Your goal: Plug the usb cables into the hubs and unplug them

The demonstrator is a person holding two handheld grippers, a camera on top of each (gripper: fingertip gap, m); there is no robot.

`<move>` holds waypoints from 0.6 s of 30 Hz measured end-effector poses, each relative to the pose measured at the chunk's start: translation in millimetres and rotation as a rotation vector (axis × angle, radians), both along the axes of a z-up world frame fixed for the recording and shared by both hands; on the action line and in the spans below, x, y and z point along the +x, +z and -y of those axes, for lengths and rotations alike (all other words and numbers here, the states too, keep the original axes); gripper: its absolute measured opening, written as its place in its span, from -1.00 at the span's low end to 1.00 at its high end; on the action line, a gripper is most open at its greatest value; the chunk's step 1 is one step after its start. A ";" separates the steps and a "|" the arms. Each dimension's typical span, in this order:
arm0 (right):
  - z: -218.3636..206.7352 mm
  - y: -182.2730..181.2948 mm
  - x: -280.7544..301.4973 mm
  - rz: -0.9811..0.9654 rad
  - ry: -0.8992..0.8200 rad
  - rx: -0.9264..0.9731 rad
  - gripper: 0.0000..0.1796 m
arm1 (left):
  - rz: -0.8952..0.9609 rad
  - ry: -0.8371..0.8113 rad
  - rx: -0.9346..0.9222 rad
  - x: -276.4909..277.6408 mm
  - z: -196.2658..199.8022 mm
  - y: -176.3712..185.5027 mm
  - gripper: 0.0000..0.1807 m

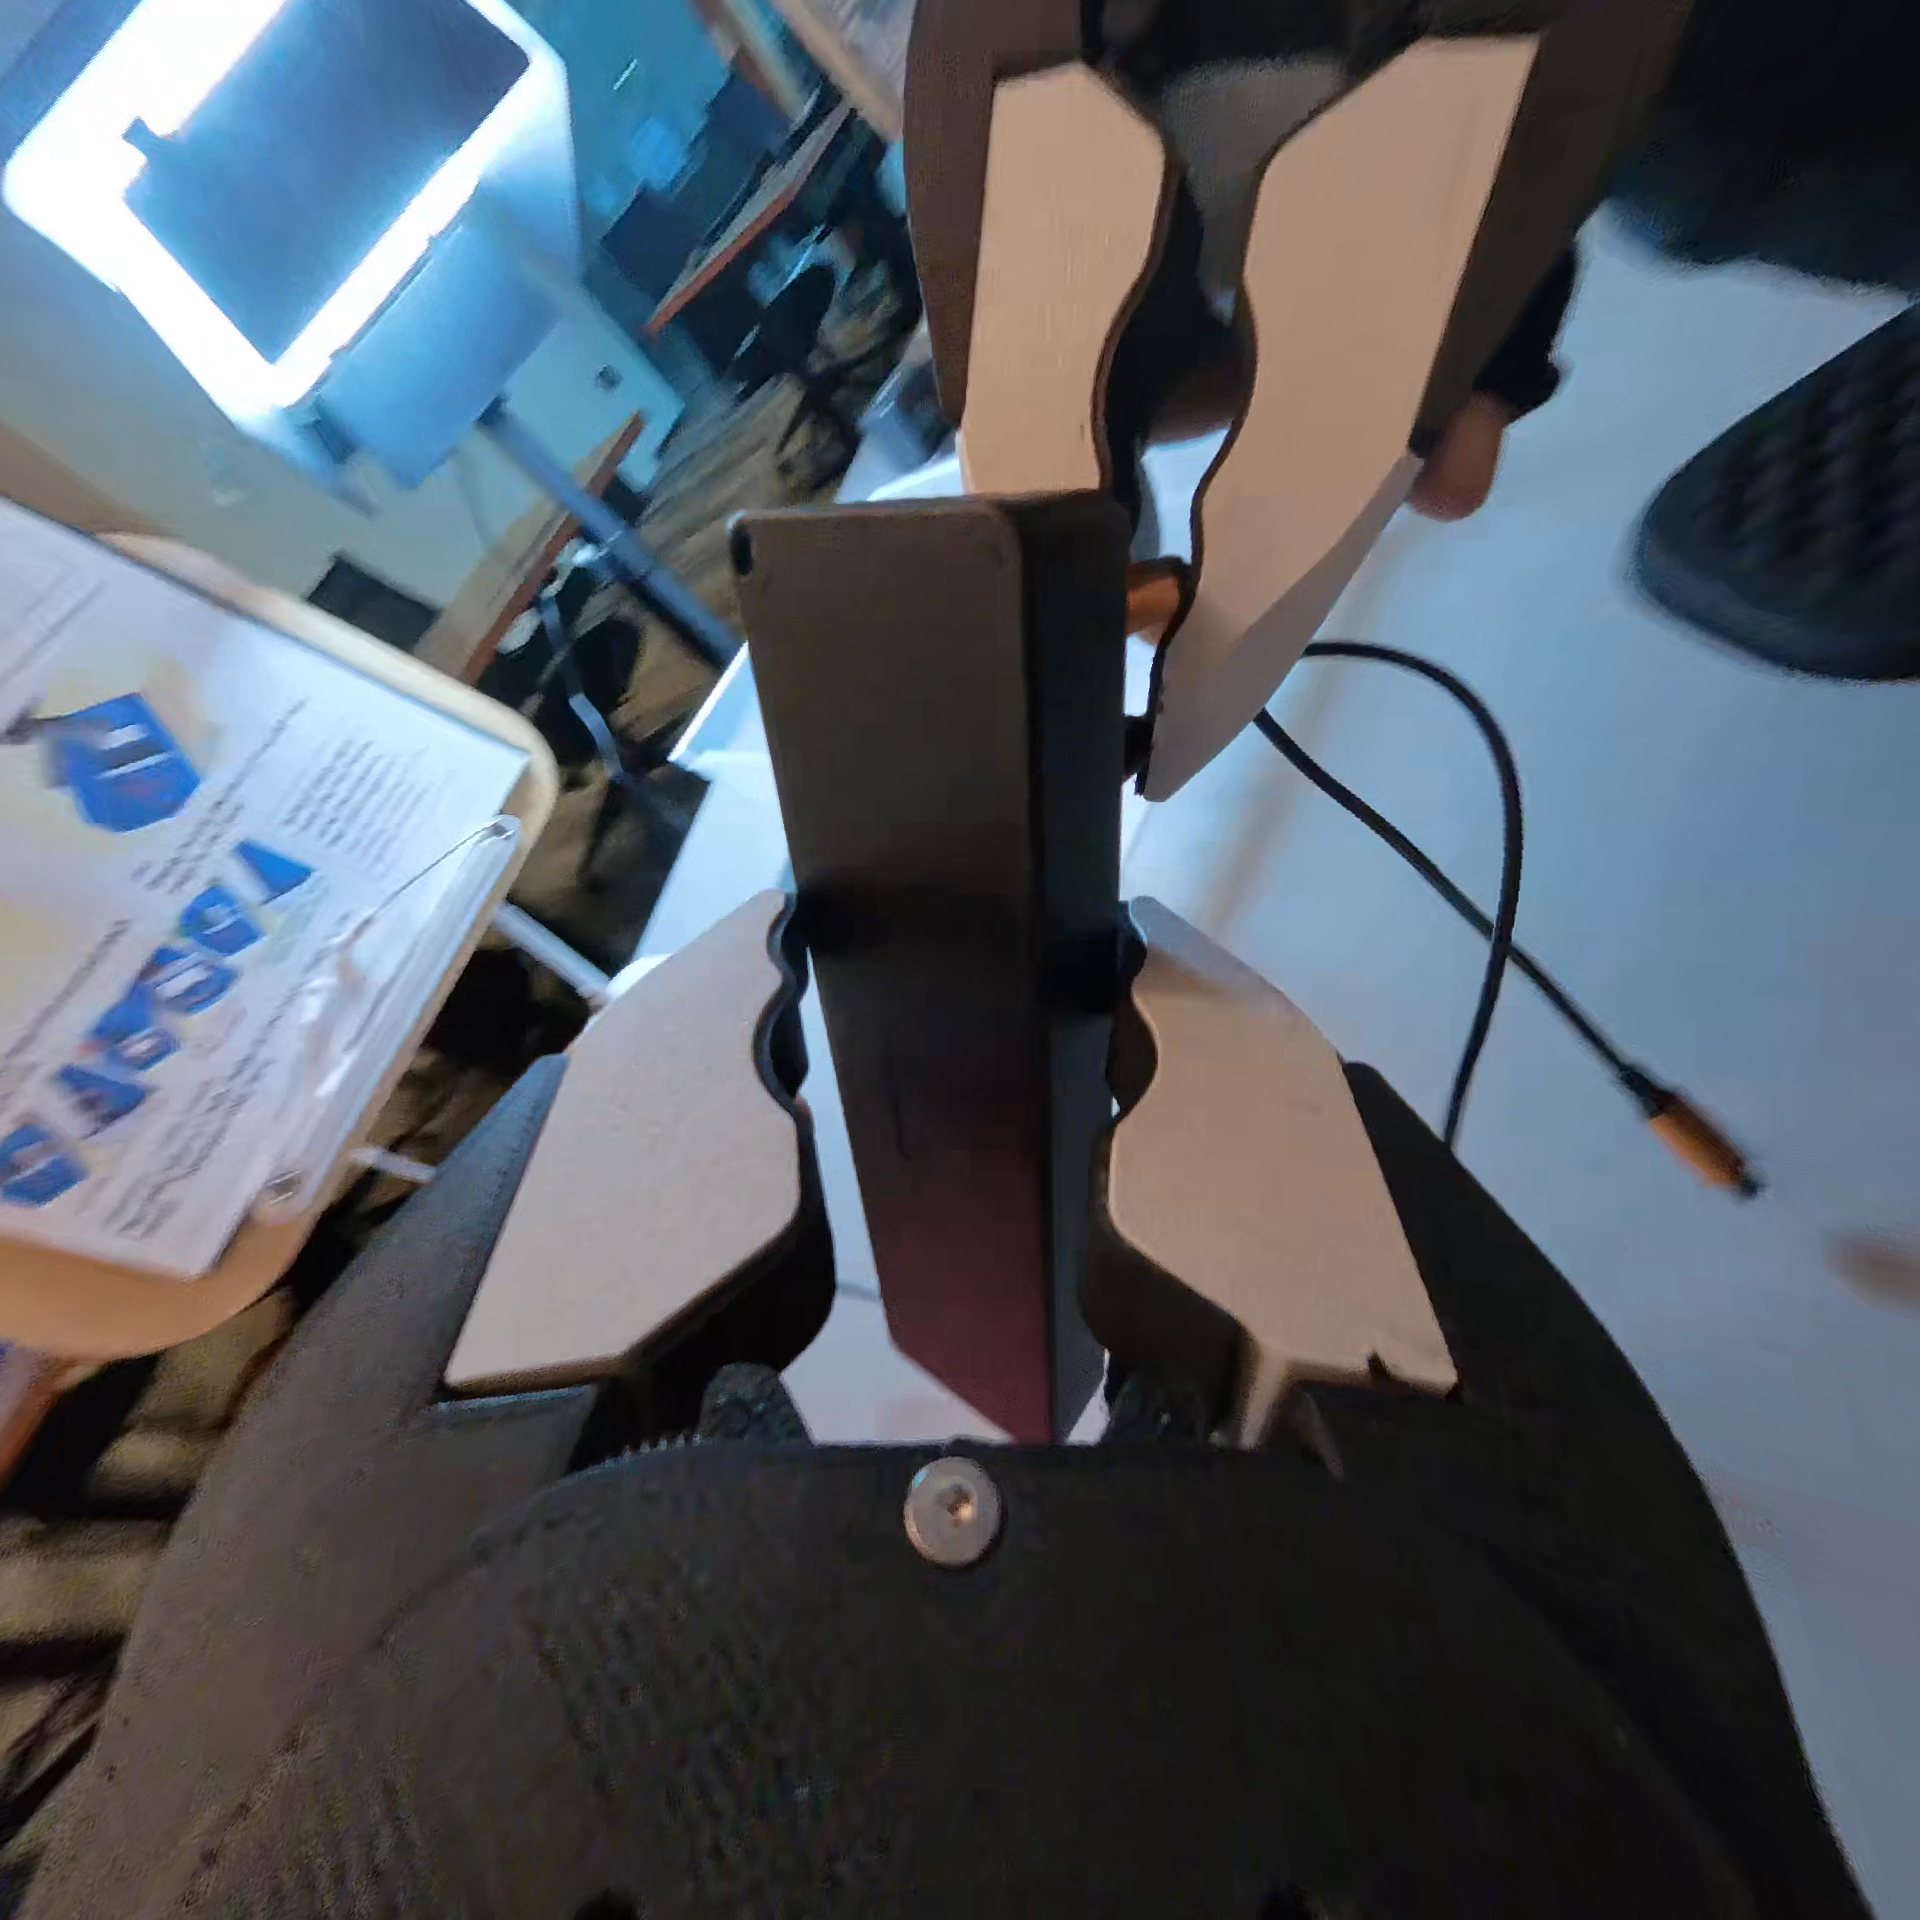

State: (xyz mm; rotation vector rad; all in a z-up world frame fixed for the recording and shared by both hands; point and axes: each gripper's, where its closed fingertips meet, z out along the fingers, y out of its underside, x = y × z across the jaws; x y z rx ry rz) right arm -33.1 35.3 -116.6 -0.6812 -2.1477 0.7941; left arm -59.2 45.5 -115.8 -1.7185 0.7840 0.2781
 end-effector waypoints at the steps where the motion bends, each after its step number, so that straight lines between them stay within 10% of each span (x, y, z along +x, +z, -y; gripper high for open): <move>1: 5.0 1.5 3.8 -0.001 0.041 -0.018 -0.91 | 0.055 -0.053 -0.010 5.3 4.8 2.7 -0.38; 11: 16.2 1.9 15.1 -0.040 0.130 0.066 -0.91 | 0.126 -0.224 -0.136 33.1 18.1 -9.2 -0.28; 15: 20.3 17.9 20.8 -0.076 0.151 -0.014 -0.50 | 0.120 -0.215 -0.130 27.3 18.8 -10.2 -0.28; 18: 25.1 16.9 18.0 -0.093 0.161 -0.004 -0.70 | 0.120 -0.216 -0.121 29.3 16.8 -9.7 -0.28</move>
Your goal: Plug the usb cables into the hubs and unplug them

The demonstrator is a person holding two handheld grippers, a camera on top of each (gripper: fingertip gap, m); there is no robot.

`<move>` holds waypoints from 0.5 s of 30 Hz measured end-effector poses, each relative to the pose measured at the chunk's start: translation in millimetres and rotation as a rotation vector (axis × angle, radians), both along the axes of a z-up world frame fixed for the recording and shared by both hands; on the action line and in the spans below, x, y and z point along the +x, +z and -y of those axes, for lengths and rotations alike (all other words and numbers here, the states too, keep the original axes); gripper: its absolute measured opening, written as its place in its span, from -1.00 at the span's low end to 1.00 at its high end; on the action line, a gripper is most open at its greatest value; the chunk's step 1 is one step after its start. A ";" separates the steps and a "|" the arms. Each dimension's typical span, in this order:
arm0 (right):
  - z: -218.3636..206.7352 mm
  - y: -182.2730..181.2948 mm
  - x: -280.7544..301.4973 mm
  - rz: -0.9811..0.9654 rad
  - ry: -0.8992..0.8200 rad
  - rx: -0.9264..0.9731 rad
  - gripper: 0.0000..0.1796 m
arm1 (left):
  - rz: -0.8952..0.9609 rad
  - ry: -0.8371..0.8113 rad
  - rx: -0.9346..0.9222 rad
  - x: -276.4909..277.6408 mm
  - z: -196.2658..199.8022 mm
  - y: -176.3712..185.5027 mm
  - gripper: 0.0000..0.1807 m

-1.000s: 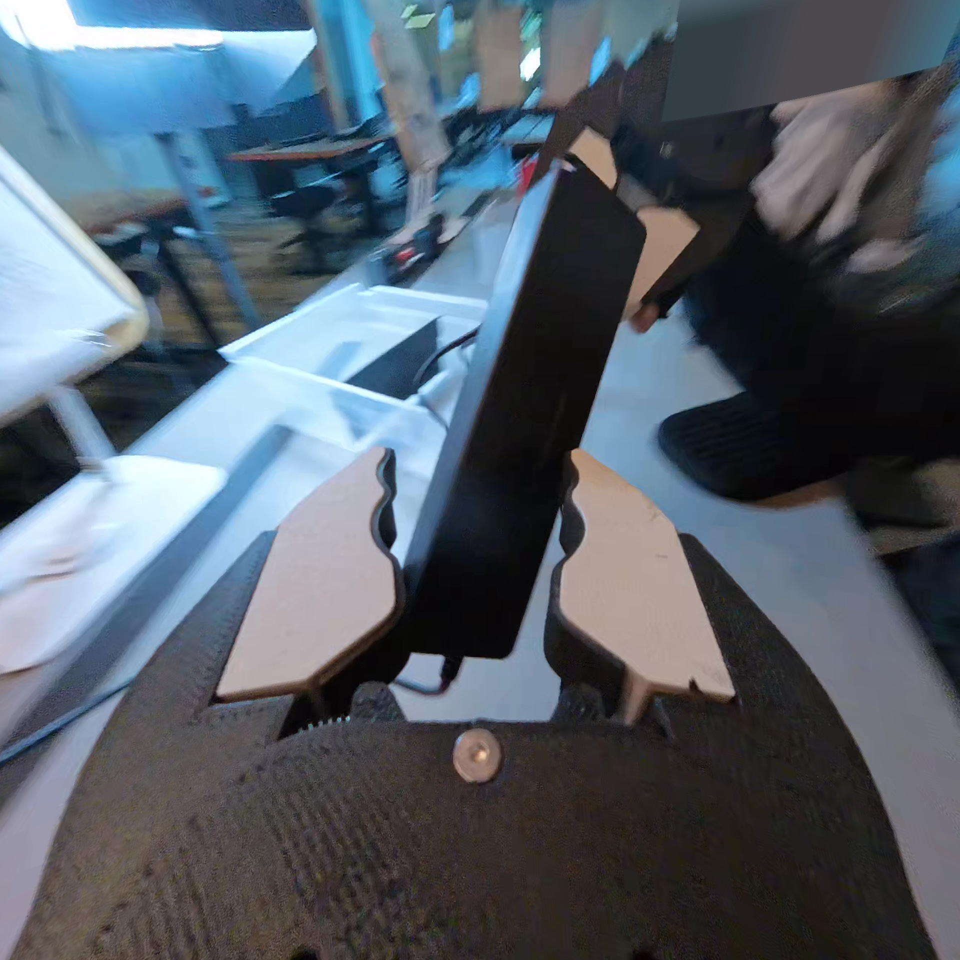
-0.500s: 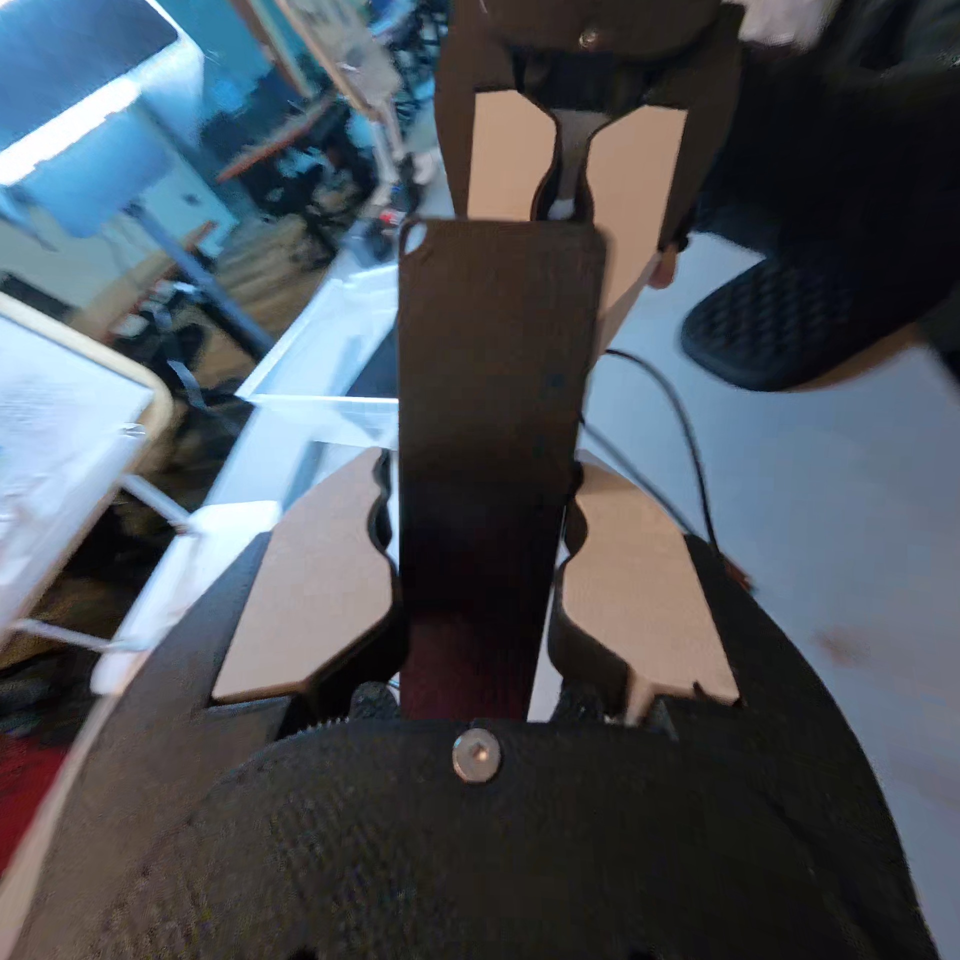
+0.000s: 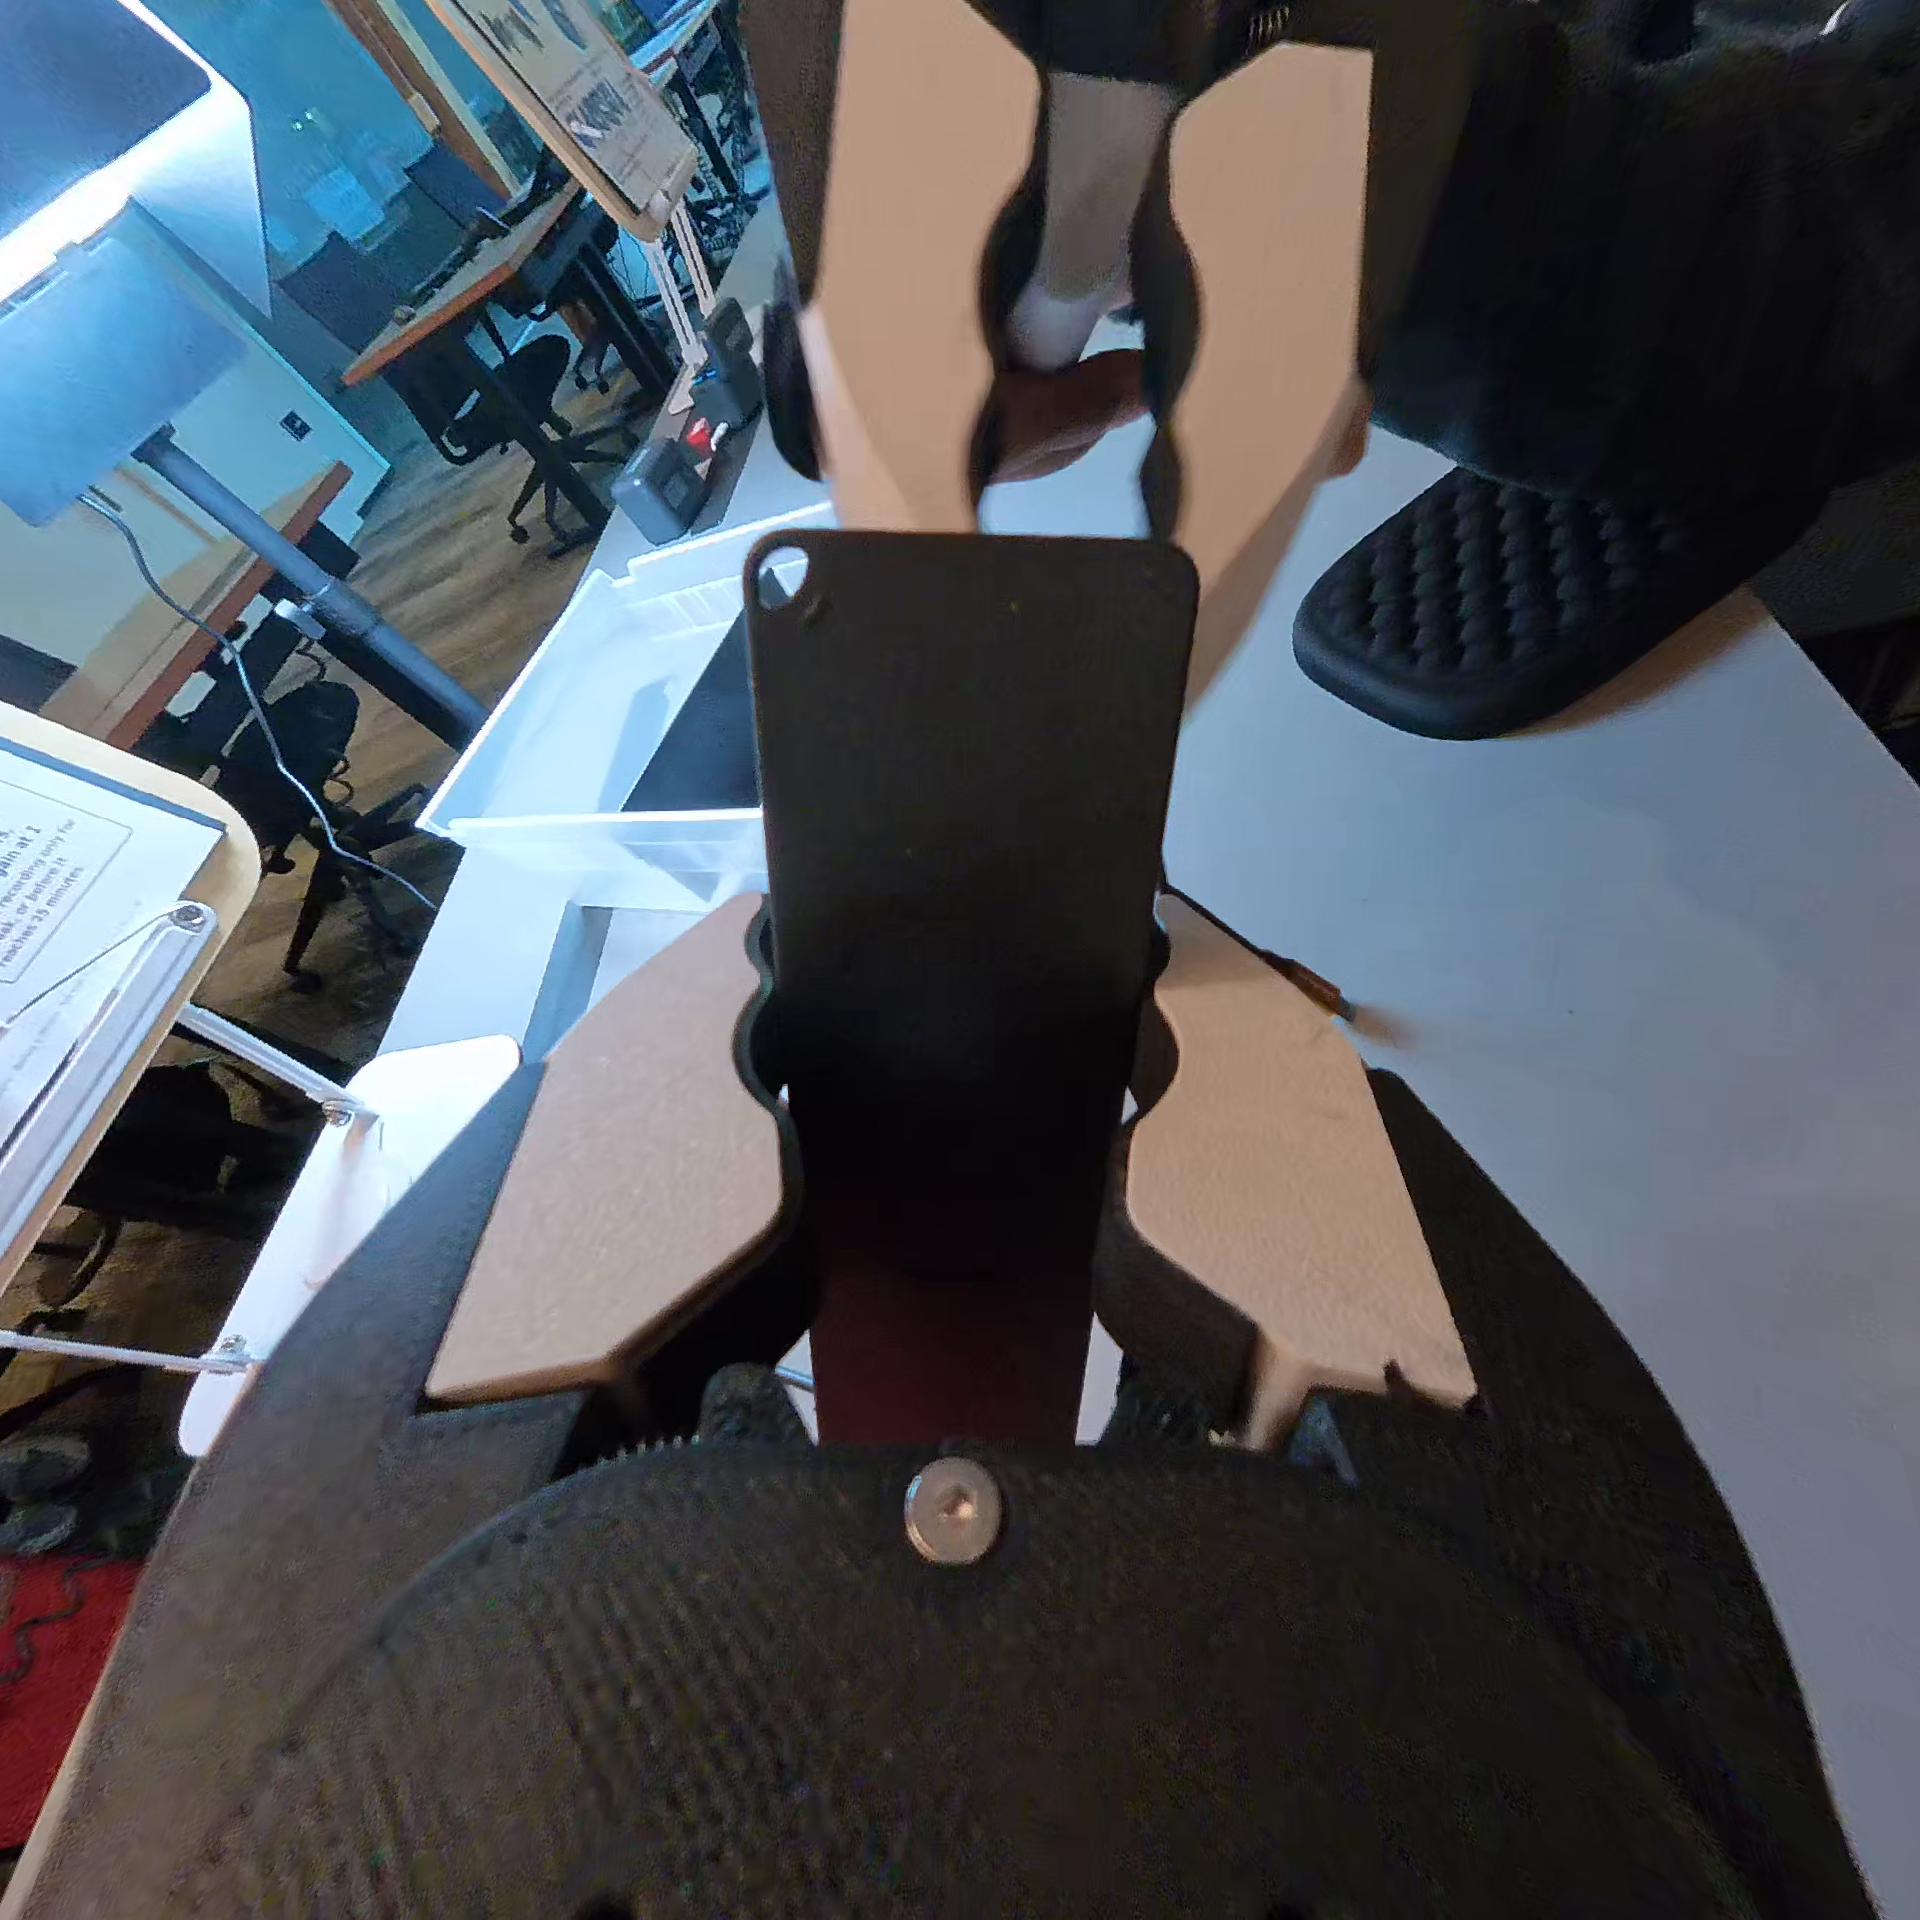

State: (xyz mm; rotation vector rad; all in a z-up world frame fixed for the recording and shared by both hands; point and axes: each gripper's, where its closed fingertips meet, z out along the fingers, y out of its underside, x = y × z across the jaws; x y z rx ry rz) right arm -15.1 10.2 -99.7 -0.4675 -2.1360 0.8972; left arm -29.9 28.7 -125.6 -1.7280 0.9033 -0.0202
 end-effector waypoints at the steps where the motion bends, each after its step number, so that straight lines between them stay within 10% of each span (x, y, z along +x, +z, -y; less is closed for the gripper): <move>1: -1.2 0.6 -3.4 -0.023 -0.015 0.016 -0.82 | -0.013 0.007 -0.001 -1.7 -0.2 -1.1 -0.28; 9: -54.7 -52.4 -17.8 0.165 -0.182 0.130 -0.82 | 0.123 -0.045 0.132 -9.3 30.2 53.1 -0.29; 15: -107.6 39.4 0.3 -0.101 -0.249 -0.193 -0.82 | 0.227 0.093 0.298 -59.2 52.2 95.3 -0.28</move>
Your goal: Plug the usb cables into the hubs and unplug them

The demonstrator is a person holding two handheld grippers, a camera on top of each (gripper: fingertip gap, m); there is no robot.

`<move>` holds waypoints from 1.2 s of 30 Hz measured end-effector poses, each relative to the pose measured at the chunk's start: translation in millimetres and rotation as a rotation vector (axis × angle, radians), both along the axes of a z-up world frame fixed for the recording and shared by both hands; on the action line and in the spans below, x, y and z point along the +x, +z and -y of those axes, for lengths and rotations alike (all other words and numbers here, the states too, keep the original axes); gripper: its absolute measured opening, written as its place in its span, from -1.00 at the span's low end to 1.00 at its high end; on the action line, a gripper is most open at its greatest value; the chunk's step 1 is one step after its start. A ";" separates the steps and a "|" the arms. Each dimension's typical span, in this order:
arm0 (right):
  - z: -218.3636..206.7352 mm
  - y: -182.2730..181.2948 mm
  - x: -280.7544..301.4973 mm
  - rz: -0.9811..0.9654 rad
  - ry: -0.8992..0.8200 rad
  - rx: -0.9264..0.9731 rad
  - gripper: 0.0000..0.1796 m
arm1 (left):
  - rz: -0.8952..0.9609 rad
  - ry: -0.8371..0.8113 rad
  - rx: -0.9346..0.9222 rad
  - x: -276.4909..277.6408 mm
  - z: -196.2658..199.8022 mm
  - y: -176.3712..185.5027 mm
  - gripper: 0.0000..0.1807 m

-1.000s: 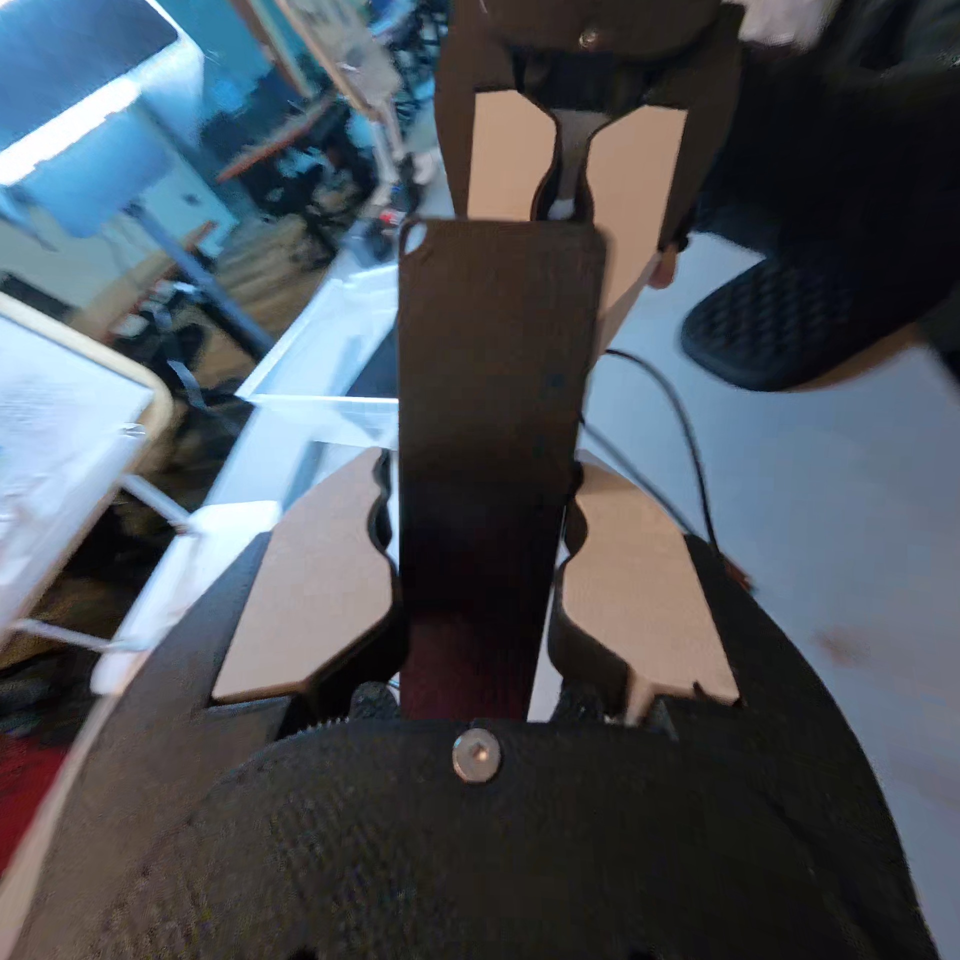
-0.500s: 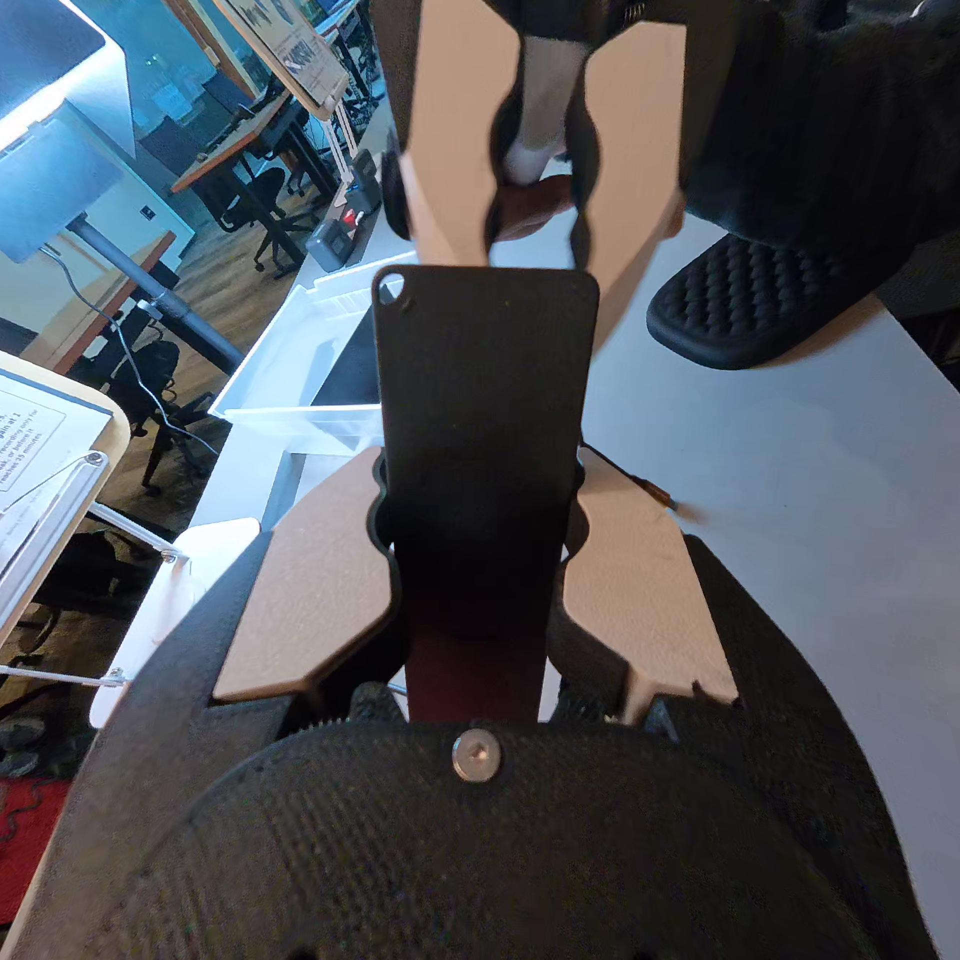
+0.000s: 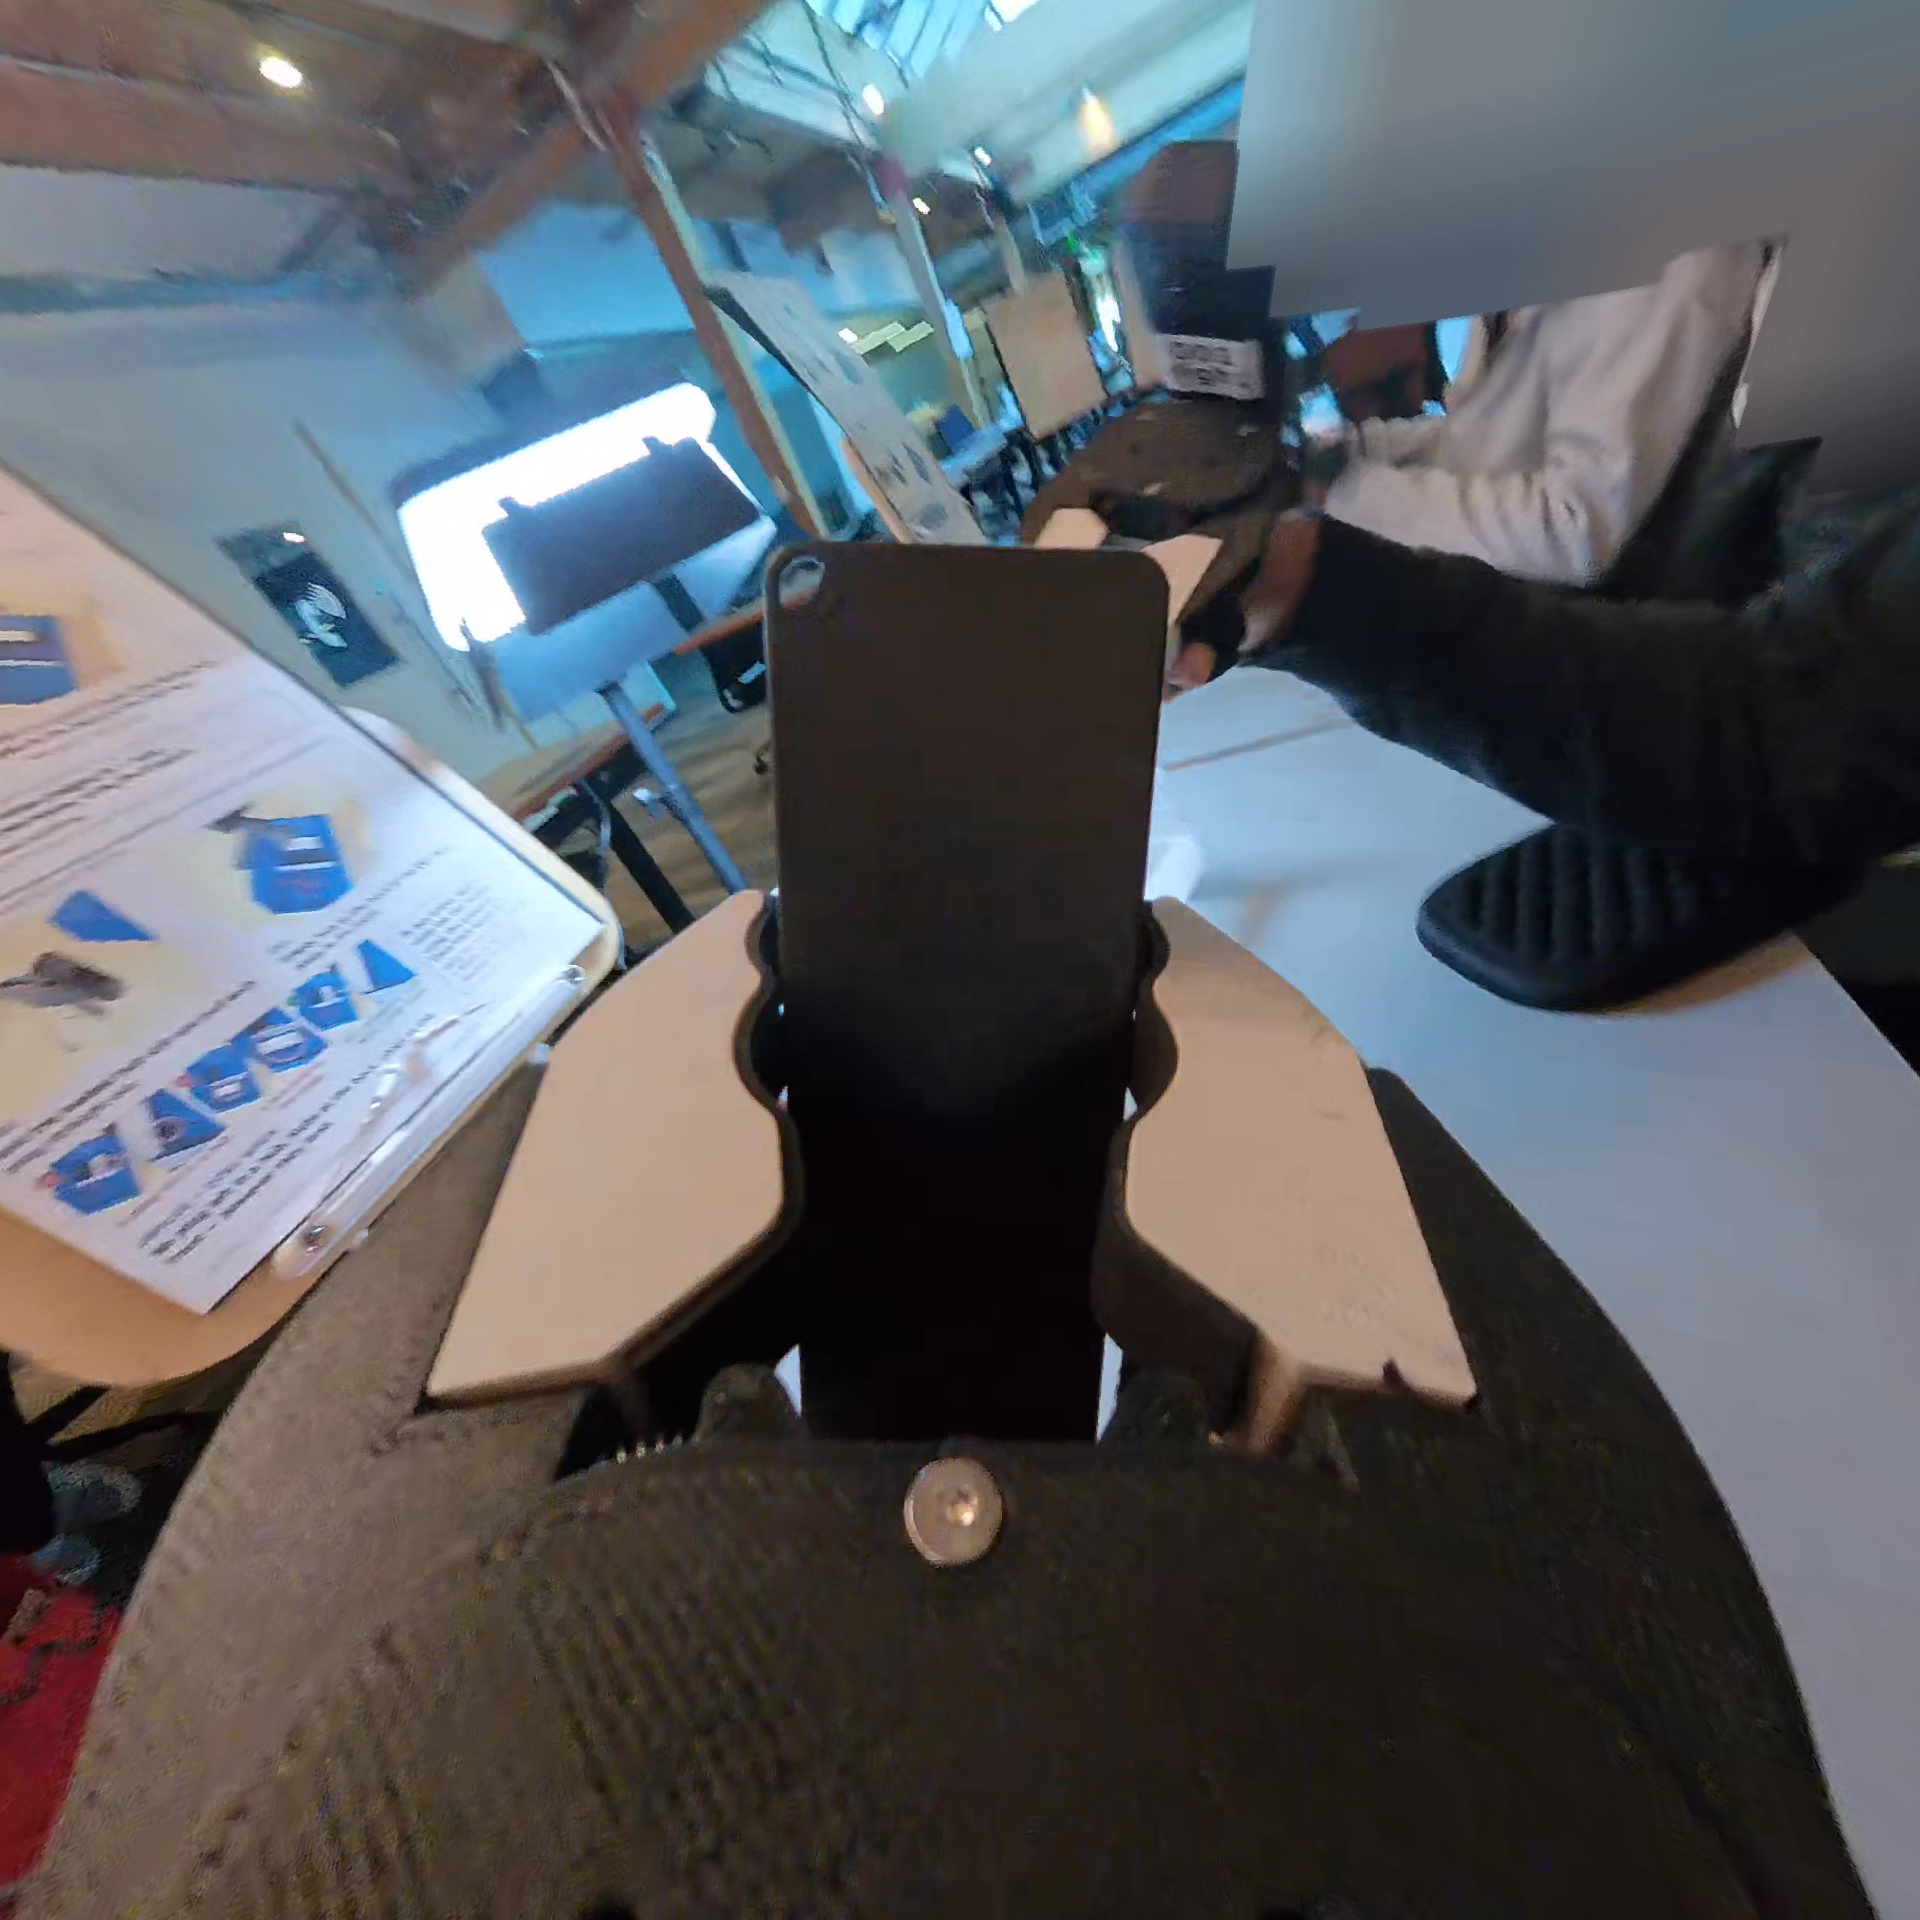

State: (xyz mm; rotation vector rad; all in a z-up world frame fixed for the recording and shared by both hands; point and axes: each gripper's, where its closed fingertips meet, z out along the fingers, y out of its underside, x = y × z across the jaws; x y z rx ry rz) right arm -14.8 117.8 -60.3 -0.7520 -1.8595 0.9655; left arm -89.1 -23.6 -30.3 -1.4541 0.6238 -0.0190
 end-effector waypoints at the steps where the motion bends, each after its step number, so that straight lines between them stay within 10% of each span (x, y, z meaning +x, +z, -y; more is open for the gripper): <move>1: -12.4 14.2 7.6 -0.063 -0.028 -0.032 -0.82 | 0.021 0.021 0.014 -8.6 1.9 3.2 -0.29; 8: -116.3 72.8 49.4 -0.427 -0.318 -0.284 -0.82 | 0.098 0.080 0.004 -34.4 0.3 -1.3 -0.29; 20: -231.8 -83.0 23.6 0.122 -0.859 0.068 -0.71 | 0.243 -0.104 0.028 -5.6 -8.2 0.2 -0.29; 29: -175.4 -8.6 20.5 -0.116 -0.654 -0.046 -0.62 | 0.257 -0.121 -0.003 0.3 -18.4 -11.3 -0.29; 36: -16.1 30.5 -1.8 -0.144 -0.087 -0.193 -0.62 | 0.257 -0.182 -0.055 18.9 -29.5 -27.8 -0.29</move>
